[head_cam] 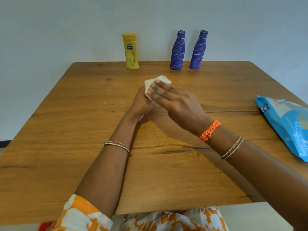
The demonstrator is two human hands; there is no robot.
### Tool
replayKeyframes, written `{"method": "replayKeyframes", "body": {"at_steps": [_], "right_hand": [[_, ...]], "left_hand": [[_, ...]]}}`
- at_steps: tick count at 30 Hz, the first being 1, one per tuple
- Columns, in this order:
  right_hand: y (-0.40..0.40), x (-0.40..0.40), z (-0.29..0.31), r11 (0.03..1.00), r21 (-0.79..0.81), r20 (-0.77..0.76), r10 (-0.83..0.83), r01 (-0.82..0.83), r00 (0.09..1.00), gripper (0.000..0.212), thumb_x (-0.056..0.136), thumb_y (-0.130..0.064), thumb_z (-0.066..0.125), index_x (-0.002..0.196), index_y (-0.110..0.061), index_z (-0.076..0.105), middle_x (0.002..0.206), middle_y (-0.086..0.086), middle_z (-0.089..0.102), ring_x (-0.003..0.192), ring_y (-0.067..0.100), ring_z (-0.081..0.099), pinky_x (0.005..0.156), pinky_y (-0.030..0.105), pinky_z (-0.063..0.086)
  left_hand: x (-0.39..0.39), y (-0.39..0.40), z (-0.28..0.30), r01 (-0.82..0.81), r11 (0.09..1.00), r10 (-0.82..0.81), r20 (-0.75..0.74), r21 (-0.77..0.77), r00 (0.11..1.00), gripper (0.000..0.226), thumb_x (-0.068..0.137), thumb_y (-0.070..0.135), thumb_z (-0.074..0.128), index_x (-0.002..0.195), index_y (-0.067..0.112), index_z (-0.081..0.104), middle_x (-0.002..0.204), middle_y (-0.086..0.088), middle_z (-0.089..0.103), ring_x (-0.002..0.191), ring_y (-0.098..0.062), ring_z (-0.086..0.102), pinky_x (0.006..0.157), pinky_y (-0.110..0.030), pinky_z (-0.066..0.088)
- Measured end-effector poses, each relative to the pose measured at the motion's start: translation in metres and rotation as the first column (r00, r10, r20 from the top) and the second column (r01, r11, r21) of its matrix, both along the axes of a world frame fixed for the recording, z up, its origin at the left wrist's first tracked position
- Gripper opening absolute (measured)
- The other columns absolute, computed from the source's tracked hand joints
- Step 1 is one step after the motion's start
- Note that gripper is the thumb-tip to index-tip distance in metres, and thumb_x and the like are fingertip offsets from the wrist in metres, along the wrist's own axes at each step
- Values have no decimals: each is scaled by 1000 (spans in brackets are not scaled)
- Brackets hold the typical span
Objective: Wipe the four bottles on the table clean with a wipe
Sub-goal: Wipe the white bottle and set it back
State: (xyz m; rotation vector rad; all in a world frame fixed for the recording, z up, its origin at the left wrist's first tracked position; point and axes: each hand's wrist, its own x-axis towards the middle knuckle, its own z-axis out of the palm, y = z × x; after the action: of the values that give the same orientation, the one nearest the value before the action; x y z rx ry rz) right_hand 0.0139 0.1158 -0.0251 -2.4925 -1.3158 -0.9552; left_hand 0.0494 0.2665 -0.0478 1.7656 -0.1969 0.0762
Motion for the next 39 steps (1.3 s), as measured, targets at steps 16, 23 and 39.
{"method": "replayKeyframes", "body": {"at_steps": [16,23,39], "right_hand": [[-10,41,44,854,438,-762,187,280,620,50,82,18,42,109,-16,66,102,-1,68,94,2,62,77,12,49],[15,32,11,466,698,-705,316,543,635,43,84,13,46,119,-6,62,106,4,69,86,16,68,65,30,58],[44,2,-21,931,313,-205,-128,189,970,36,74,4,62,110,3,65,118,21,63,115,35,57,90,48,49]], "left_hand": [[-2,3,6,146,987,-151,-86,-70,985,41,72,-14,62,100,16,62,94,5,62,92,-9,56,79,-23,47],[-2,-1,8,203,902,-316,-263,-381,912,52,75,39,74,117,16,55,87,-6,65,80,-20,63,71,-40,55],[6,-7,-2,0,723,-296,-309,-691,904,63,92,64,29,106,12,62,89,-7,65,81,-18,64,77,-34,50]]}}
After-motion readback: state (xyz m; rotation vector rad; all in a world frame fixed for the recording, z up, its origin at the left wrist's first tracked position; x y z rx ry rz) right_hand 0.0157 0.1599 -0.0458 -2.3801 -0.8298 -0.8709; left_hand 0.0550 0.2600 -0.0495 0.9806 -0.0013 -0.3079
